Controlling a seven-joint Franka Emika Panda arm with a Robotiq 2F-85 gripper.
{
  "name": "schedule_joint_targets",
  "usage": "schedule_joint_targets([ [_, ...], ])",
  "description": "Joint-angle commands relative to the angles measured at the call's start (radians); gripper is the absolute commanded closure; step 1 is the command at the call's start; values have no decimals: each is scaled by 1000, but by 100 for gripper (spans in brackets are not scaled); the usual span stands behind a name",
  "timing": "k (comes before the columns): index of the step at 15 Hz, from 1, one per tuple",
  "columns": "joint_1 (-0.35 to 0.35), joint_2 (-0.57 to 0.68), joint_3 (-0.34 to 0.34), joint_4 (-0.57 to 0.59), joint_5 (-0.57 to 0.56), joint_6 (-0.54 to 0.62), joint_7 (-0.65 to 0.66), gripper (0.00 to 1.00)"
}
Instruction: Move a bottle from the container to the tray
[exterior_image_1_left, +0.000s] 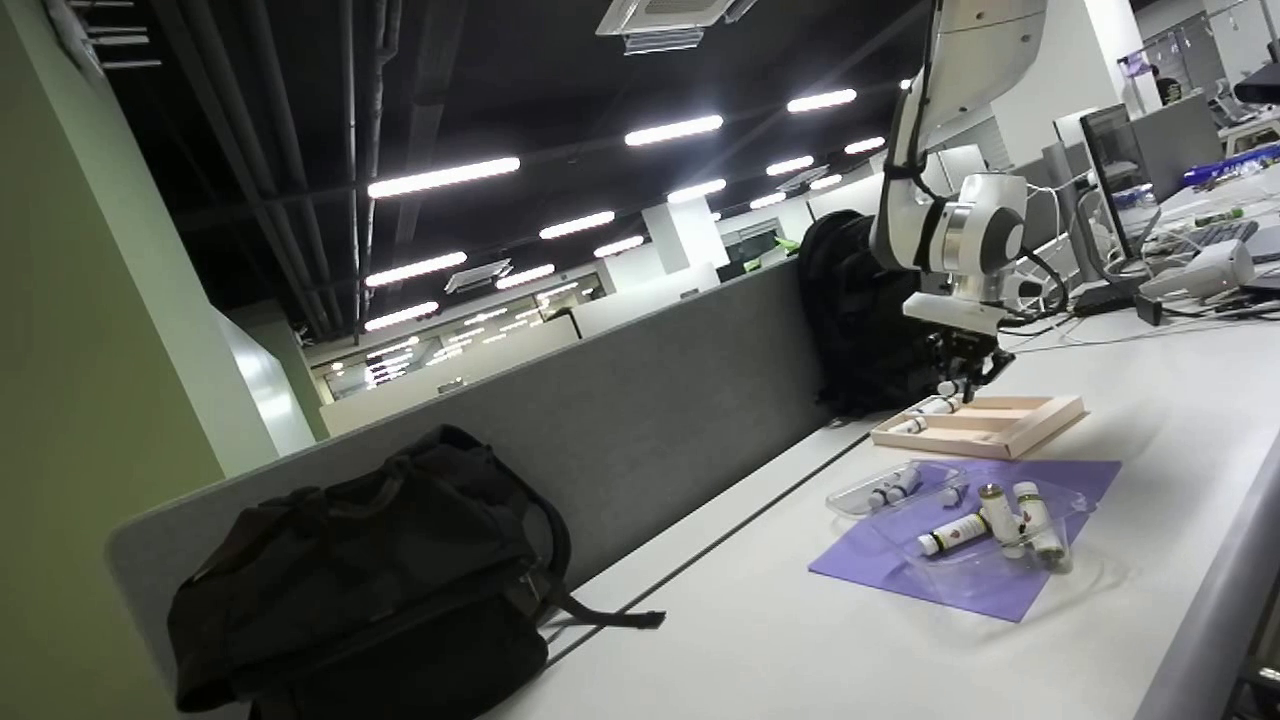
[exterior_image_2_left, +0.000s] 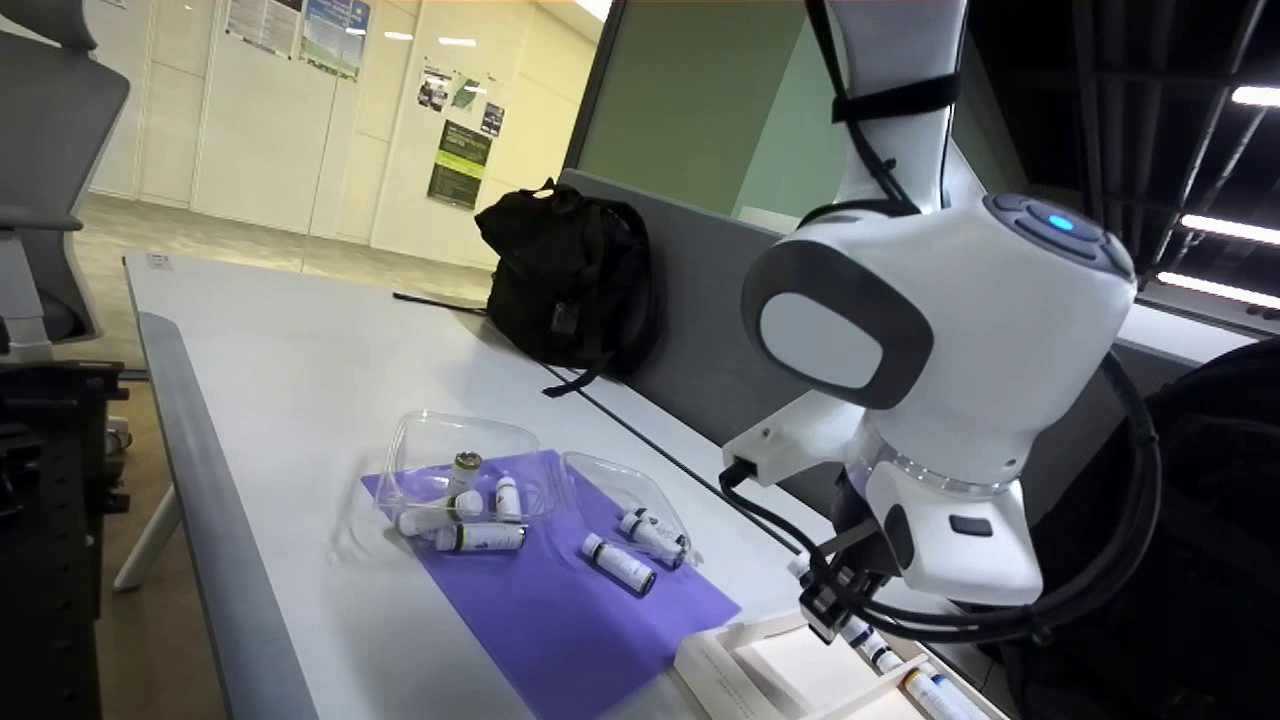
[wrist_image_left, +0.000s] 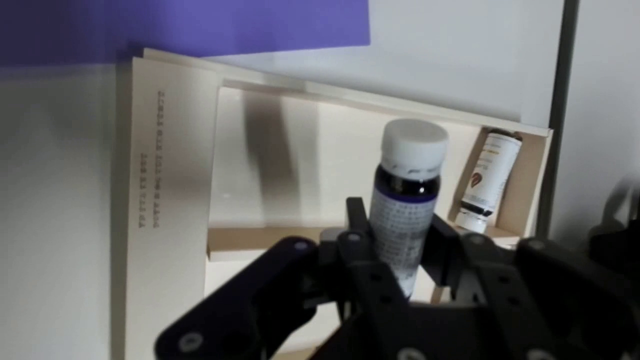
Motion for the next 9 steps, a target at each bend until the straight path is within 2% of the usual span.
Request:
schedule_joint_targets([
  [1, 11, 74, -2, 63, 44, 45, 81, 93],
  [9, 23, 139, -8, 111, 65, 41, 164, 93],
])
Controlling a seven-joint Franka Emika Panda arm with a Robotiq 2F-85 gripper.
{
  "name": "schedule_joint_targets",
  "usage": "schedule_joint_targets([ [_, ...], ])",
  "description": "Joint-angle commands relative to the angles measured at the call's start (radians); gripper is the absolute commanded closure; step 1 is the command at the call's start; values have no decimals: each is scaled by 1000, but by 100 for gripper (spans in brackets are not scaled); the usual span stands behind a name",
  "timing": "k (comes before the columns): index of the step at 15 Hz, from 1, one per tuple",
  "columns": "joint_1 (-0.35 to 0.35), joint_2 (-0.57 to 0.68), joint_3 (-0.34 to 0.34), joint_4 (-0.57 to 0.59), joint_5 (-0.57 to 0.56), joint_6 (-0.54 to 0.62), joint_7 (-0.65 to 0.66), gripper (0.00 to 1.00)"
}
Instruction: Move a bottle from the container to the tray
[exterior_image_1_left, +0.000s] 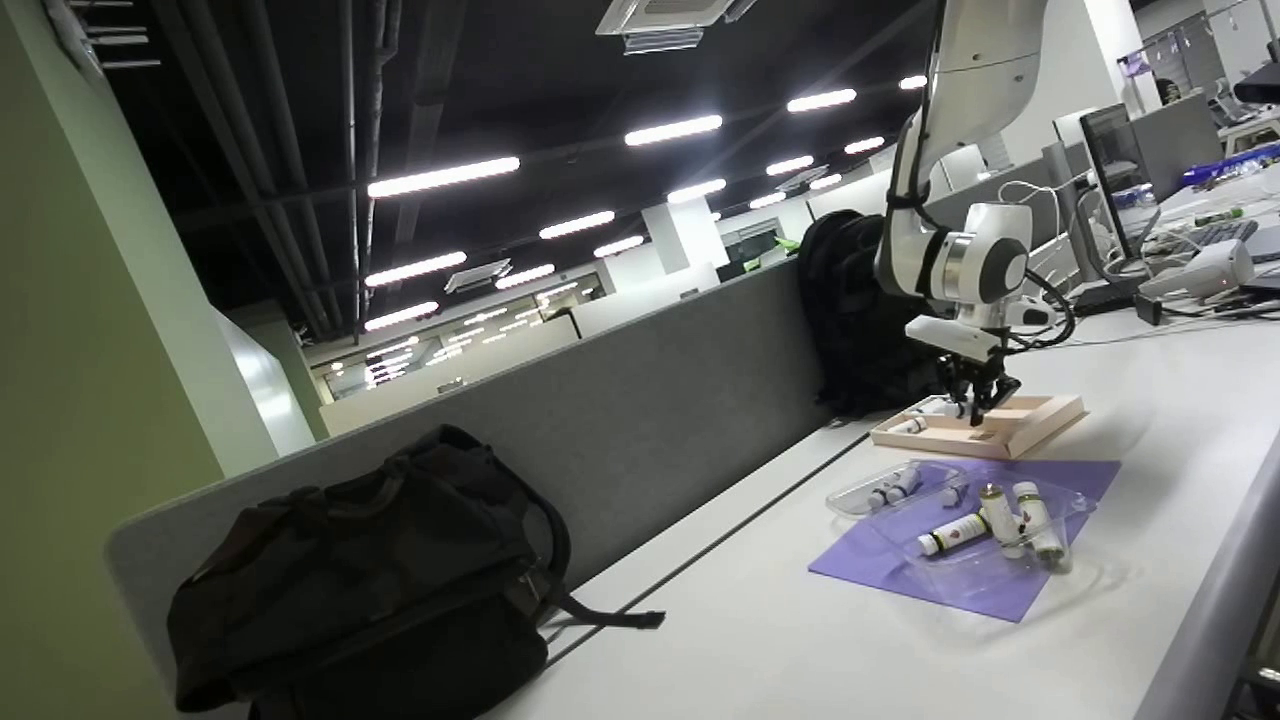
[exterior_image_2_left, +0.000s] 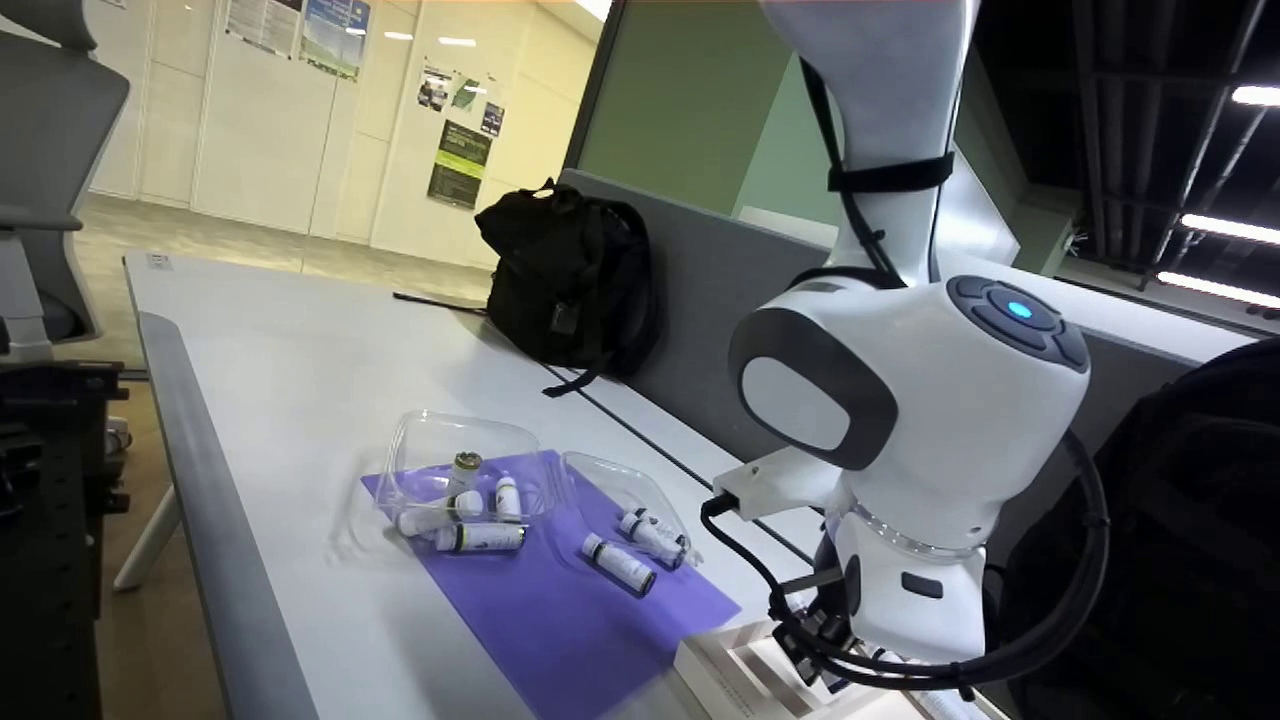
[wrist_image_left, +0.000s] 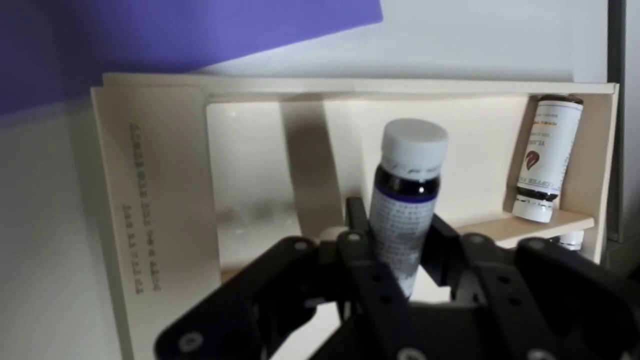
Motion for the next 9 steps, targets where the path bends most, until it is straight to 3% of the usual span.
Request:
schedule_joint_targets([
  [1, 17, 34, -8, 41, 10, 12, 57, 93],
  [8, 37, 66, -29, 55, -7, 19, 90, 93],
  [9, 44, 61, -36, 51, -12, 16, 97, 49],
])
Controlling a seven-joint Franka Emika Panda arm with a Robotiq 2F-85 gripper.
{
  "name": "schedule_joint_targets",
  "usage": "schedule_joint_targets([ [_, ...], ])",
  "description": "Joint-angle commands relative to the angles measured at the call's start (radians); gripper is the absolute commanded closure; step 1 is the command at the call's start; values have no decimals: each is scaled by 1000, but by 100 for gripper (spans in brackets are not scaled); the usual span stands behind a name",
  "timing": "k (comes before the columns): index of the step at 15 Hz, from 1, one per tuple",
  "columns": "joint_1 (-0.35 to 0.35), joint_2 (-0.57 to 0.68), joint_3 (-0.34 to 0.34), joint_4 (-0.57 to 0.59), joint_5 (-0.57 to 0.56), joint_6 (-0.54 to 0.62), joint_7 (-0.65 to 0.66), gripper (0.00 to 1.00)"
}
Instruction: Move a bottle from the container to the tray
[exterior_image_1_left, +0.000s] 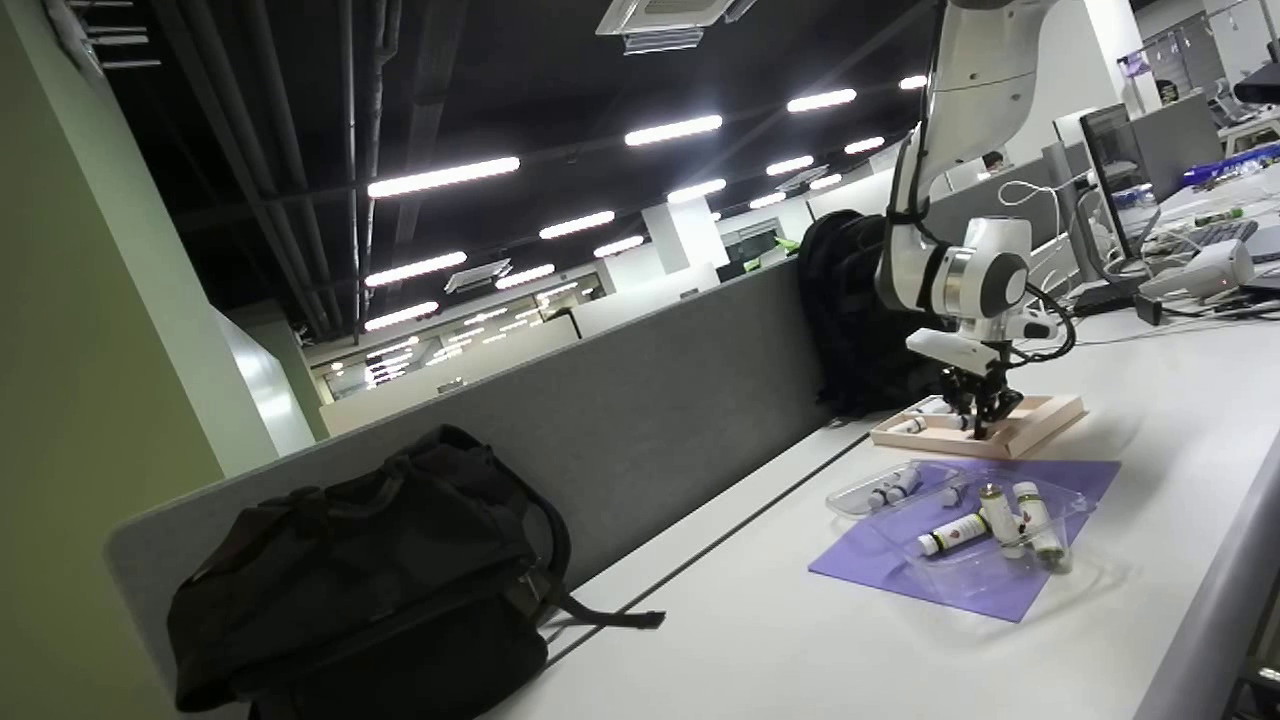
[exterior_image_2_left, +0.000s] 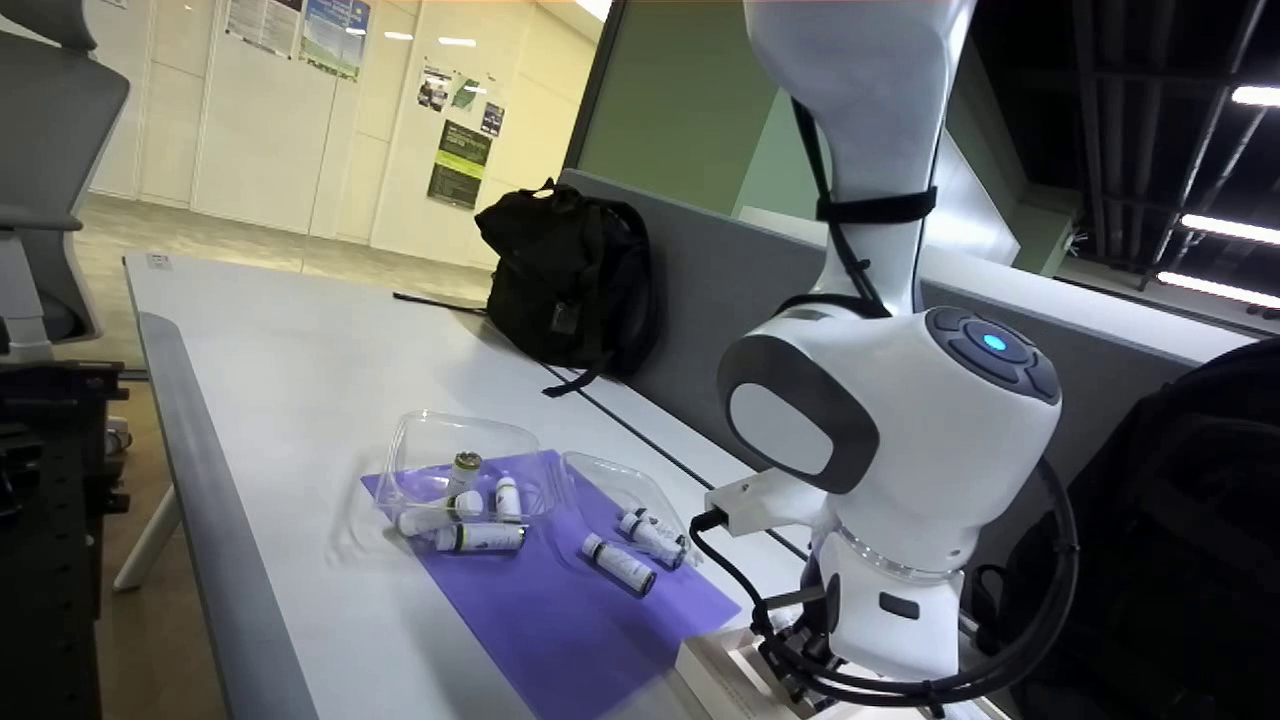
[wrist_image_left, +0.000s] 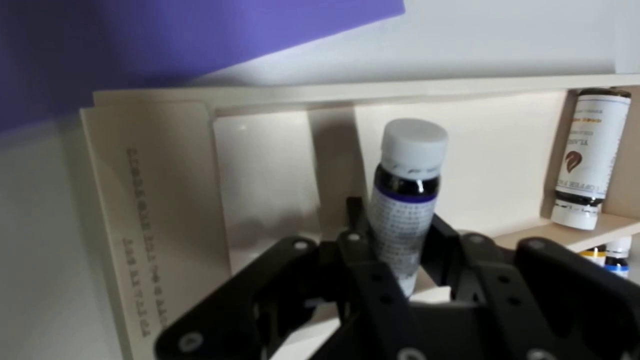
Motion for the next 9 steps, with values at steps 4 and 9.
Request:
schedule_joint_targets([
  [4, 35, -34, -34, -1, -10, -19, 54, 29],
  [9, 19, -127, -20, -39, -5, -53, 25, 0],
])
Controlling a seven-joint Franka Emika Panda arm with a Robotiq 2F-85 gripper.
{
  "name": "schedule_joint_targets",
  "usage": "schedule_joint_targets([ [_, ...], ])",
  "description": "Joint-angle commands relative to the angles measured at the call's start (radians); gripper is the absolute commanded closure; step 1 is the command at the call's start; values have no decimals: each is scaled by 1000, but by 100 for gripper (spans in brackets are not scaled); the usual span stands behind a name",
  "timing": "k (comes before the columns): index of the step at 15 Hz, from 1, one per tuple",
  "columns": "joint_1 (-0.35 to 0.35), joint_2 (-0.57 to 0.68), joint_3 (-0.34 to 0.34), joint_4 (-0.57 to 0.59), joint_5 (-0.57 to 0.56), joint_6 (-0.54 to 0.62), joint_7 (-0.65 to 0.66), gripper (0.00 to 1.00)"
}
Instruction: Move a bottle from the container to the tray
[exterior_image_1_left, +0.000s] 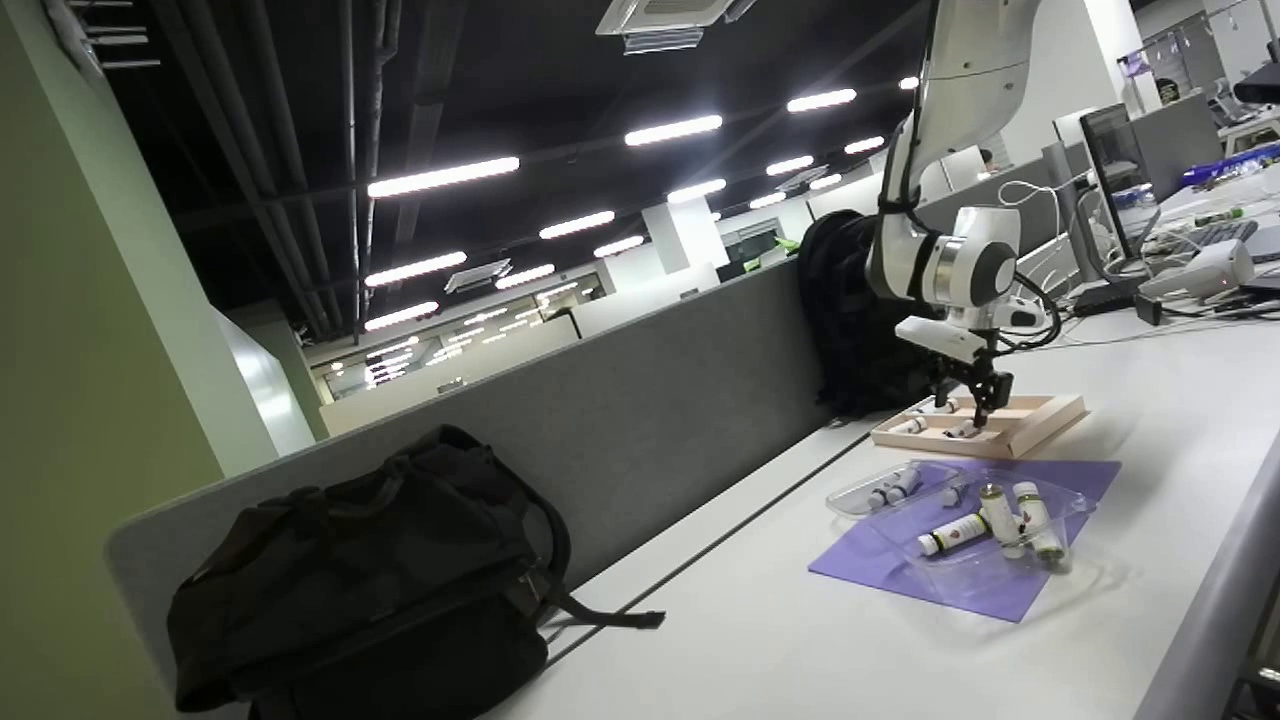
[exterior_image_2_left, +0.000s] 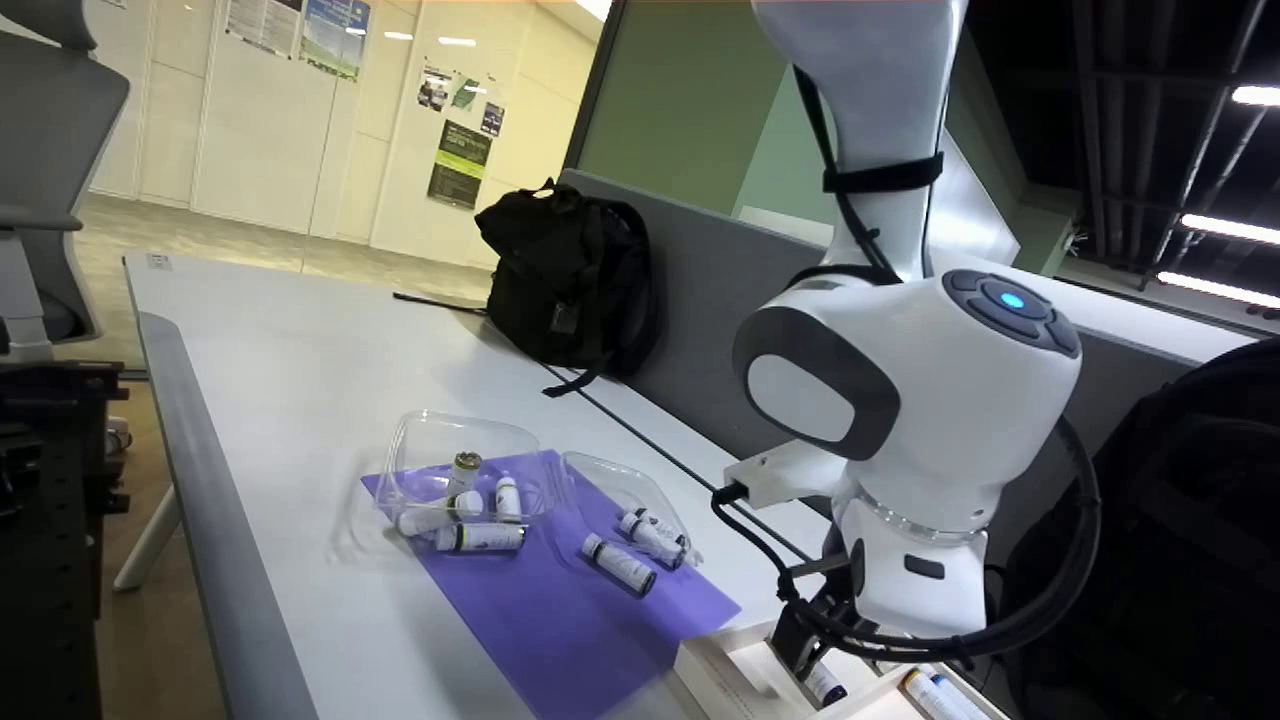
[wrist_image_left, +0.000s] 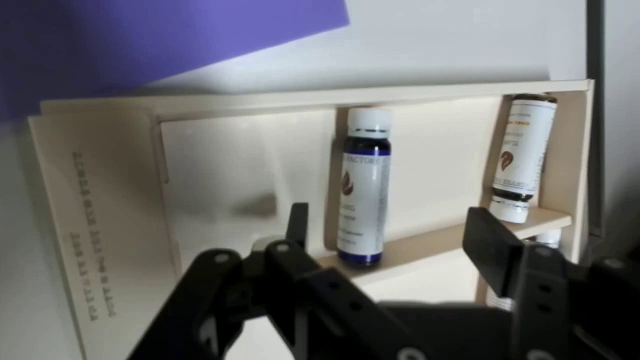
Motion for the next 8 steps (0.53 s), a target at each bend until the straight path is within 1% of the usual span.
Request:
schedule_joint_targets([
  [1, -4, -116, -12, -59, -18, -74, 23, 0],
  [4, -6, -189, -31, -86, -43, -138, 22, 0],
  [5, -3, -114, -15, -33, -19, -92, -1, 0],
  [8, -4, -165, -26, -60, -24, -120, -1, 0],
])
